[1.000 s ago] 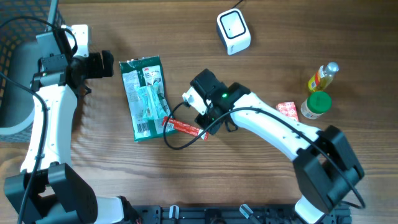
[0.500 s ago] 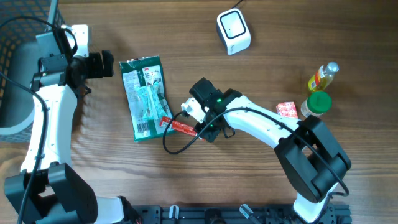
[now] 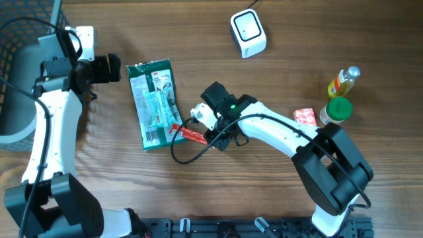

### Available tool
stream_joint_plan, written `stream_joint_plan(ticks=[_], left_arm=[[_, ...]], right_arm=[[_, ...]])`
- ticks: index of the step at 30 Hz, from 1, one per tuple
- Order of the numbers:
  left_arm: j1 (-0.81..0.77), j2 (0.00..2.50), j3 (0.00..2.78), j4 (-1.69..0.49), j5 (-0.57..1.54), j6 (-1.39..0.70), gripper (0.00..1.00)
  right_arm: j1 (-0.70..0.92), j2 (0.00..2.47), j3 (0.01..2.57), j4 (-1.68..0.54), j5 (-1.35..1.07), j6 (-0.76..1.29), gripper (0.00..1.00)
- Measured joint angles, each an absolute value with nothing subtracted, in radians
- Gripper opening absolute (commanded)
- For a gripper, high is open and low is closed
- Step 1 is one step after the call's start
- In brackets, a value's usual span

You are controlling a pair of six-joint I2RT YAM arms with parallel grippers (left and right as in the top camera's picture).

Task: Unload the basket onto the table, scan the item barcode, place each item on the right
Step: 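Lift the red tube with the right gripper up to the white scanner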

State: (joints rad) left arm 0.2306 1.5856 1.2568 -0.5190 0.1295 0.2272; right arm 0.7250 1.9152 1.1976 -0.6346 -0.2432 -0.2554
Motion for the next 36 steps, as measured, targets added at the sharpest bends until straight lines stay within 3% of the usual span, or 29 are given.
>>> stream_joint_plan(ticks=[16,19,27,36], left_arm=[[0.230,1.586,1.257,-0.519,0.130,0.227,1.00],[0.231,1.586,1.257,-0.519,0.130,0.227,1.00],[0.231,1.586,1.257,-0.519,0.130,0.227,1.00],[0.231,1.586,1.257,-0.519,0.130,0.227,1.00]], right_arm=[[0.725,1.941,1.184,-0.615,-0.239,-0.259,0.20],[0.725,1.941,1.184,-0.615,-0.239,-0.262,0.04],[0.725,1.902,1.194,-0.643,-0.200,-0.274,0.04],[0.723,1.625,1.228,-0.702,-0.102,-0.317,0.04]])
